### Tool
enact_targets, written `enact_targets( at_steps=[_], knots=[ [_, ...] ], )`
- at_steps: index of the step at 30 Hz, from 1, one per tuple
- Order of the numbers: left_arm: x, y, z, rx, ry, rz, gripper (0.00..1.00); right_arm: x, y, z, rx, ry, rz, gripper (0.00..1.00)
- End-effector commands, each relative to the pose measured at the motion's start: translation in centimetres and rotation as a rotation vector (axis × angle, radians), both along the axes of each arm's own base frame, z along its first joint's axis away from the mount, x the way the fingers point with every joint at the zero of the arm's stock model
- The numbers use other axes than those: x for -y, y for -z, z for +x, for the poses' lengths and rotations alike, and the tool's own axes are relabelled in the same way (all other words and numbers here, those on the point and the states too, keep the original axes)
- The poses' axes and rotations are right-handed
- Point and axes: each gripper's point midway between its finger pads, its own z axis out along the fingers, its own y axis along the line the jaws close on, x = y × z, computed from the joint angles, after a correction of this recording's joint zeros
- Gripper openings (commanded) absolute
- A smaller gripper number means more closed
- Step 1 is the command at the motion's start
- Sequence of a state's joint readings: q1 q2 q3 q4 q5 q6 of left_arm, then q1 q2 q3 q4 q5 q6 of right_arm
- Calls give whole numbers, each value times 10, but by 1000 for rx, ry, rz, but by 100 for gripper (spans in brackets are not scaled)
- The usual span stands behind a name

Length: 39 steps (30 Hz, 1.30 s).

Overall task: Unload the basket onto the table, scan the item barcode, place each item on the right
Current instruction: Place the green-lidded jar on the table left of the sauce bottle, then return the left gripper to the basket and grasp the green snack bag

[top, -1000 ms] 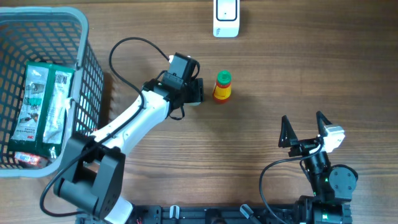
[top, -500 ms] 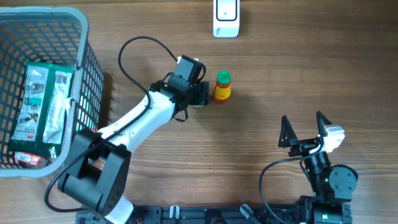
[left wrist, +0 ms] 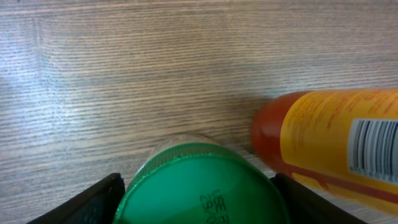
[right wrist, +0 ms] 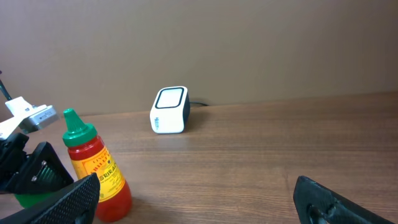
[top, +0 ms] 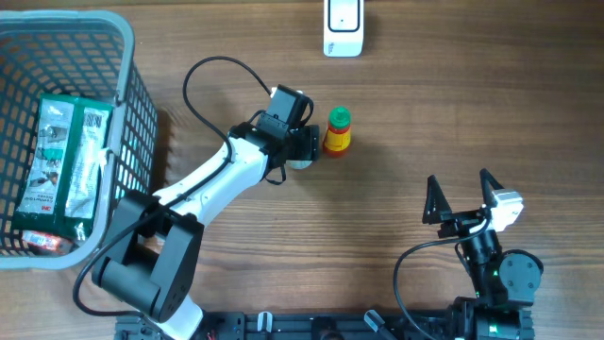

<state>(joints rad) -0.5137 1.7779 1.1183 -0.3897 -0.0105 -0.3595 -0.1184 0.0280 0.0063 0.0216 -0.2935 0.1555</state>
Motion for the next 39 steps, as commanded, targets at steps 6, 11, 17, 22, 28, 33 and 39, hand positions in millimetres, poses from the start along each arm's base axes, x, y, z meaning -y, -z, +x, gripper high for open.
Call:
enact_targets(
  at_steps=[6,11,17,22,28,33,39],
  knots=[
    [5,-19,11,71,6,-23,100,2,-1,0,4,12,2,100],
    [1,-73,4,157,5,-70,100,2,-1,0,4,12,2,100],
    [-19,-116,-12,219,-24,-56,100,2,-1,0,4,12,2,100],
    [-32,-149,-40,237,-15,-79,100,2,-1,0,4,12,1,100],
    [-31,-166,-29,318,-35,-105,100,2,-1,0,4,12,1,100],
    [-74,-257,-4,613,-260,-46,100,2,-1,0,4,12,1,100],
    [-191,-347,-27,920,-808,201,100,2,-1,0,4,12,2,100]
  ],
)
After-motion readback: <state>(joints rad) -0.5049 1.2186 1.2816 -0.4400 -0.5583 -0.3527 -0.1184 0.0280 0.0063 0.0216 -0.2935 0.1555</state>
